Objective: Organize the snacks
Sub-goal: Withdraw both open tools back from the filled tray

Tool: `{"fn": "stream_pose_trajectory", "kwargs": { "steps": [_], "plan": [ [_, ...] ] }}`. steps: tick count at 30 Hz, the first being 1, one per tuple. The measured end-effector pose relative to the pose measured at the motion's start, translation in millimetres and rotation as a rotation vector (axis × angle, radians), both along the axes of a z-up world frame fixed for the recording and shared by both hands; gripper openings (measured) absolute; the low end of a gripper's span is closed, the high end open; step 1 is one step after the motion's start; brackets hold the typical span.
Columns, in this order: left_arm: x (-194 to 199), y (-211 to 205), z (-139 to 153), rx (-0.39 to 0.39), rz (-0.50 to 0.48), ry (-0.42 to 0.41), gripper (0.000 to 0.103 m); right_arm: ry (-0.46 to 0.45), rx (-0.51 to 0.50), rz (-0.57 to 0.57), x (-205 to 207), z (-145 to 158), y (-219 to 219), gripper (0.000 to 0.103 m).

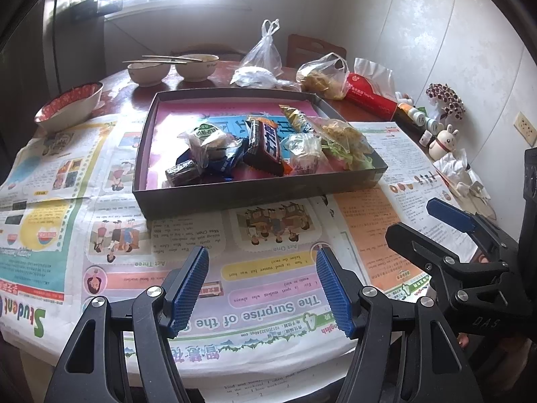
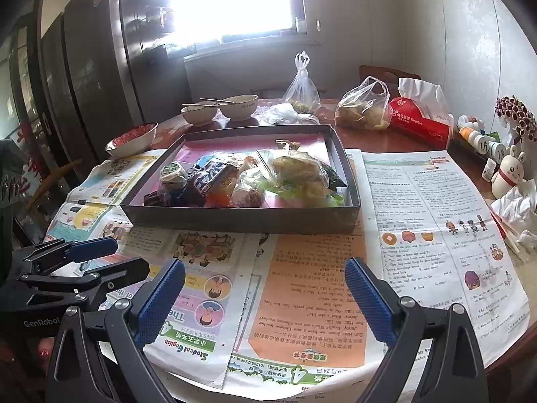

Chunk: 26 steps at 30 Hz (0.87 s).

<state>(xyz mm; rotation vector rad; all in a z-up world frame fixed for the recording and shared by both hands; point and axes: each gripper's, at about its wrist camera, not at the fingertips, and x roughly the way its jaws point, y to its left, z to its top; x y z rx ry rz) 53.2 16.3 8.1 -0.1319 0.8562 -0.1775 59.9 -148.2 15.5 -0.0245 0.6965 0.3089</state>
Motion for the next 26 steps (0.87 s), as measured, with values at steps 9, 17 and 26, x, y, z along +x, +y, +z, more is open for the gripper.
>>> {"fn": "stream_pose_trajectory", "kwargs": {
  "steps": [9, 17, 26],
  "plan": [
    [-2, -1, 1, 0.007, 0.002, -0.001, 0.068, -0.004, 0.000, -0.002, -1, 0, -1, 0.096],
    [-1, 1, 0, 0.030, 0.020, -0.002, 0.068, -0.001, -0.002, -0.010, -2, 0, -3, 0.096],
    [11, 24, 3, 0.010, 0.070, -0.043, 0.069, 0.010, -0.003, -0.045, 14, -4, -16, 0.097]
  ]
}}
